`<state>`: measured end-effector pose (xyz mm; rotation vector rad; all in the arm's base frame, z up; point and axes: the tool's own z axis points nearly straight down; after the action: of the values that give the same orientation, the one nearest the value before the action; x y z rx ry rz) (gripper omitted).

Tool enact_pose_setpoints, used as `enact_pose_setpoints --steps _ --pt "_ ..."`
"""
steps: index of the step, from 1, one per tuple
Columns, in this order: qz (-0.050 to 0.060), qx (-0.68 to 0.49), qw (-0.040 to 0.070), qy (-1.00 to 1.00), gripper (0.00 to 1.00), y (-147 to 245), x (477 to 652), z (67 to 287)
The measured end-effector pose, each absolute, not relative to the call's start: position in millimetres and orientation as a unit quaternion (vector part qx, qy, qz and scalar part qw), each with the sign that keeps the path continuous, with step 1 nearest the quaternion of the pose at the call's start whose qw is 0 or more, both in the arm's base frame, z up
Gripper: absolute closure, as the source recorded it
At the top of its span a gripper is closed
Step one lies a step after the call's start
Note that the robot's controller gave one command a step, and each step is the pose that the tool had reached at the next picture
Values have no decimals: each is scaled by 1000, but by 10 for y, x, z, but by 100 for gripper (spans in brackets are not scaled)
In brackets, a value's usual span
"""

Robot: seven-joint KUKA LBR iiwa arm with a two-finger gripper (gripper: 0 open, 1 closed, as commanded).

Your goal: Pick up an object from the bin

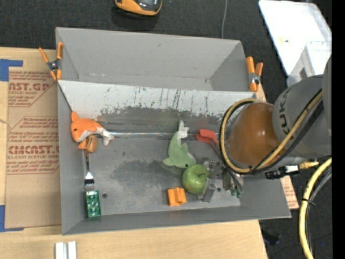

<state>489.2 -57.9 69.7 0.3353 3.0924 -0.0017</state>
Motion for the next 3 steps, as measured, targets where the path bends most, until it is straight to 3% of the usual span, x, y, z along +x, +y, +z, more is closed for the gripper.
enact_pose_setpoints --steps 3 --pt "-1 108 16 994 100 -579 4892 697"
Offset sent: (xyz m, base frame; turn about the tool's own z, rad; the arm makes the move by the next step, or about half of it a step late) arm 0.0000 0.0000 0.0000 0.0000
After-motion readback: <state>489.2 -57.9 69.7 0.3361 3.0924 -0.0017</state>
